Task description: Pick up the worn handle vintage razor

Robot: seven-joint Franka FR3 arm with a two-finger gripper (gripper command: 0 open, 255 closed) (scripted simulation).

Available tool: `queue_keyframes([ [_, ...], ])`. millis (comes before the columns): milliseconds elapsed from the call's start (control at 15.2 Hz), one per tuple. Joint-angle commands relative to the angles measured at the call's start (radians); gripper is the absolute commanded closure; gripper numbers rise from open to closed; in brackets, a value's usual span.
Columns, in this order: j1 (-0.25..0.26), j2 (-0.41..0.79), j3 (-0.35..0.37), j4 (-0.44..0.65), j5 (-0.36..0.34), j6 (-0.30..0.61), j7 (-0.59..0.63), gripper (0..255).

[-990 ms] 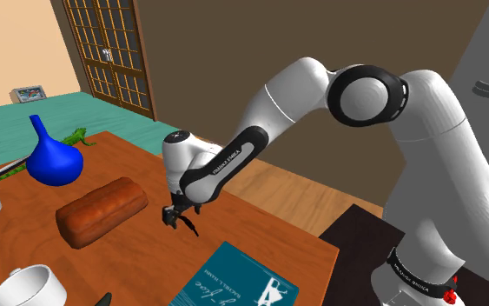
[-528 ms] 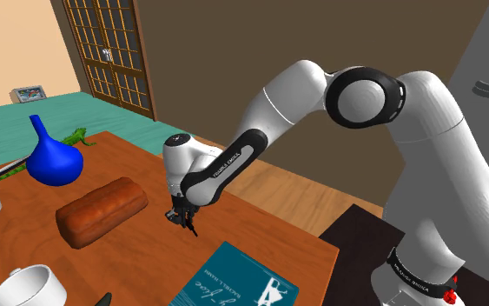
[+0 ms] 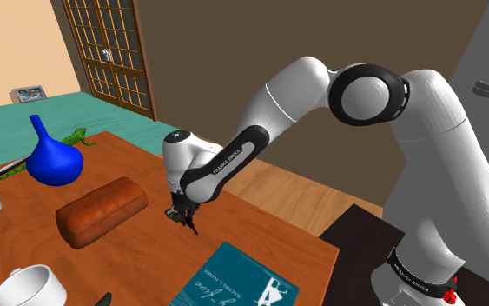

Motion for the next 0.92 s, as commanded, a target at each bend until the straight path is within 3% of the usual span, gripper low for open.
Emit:
queue_keyframes([
  [0,-0.003,-0.018,0.005,-0.001,0.006,-0.017,-0.004,255],
  [858,-0.022,-0.117,0.032,0.0,0.04,-0.115,-0.03,255],
])
